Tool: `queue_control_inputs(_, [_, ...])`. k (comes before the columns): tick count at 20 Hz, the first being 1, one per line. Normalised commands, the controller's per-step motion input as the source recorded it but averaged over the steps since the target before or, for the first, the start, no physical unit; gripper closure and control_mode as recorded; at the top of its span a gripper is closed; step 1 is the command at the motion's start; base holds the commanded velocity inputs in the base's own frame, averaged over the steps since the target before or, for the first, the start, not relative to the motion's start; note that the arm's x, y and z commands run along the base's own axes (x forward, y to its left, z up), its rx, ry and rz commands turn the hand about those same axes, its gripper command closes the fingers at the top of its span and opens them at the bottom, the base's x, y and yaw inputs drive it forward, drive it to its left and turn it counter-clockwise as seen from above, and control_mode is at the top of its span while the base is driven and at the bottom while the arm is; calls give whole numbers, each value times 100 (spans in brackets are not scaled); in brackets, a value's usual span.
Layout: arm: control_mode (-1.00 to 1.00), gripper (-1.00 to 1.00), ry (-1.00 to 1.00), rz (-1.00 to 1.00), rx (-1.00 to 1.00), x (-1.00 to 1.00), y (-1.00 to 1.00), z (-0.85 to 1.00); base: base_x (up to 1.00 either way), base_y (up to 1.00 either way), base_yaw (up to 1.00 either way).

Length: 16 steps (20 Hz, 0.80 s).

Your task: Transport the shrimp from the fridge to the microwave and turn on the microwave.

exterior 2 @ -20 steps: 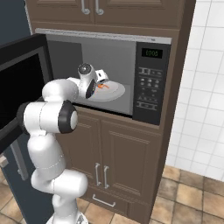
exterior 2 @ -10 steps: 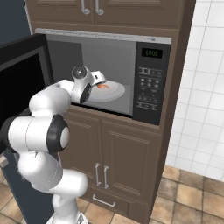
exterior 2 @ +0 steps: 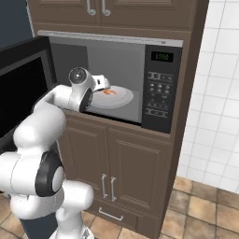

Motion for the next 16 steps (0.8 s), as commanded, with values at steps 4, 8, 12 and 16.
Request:
queue_control_inputs(4, [-100,-100,0,-8,8,-68,0,39,0,0,0])
queue_control_inputs(8, [-100,-100,0,-8,6,-65,0,39,0,0,0])
queue_control_inputs(12, [-100,-100,0,-8,4,-65,0,35,0,0,0])
queue_control_inputs(16, [-100,-100,0,-7,4,-63,2,28,0,0,0])
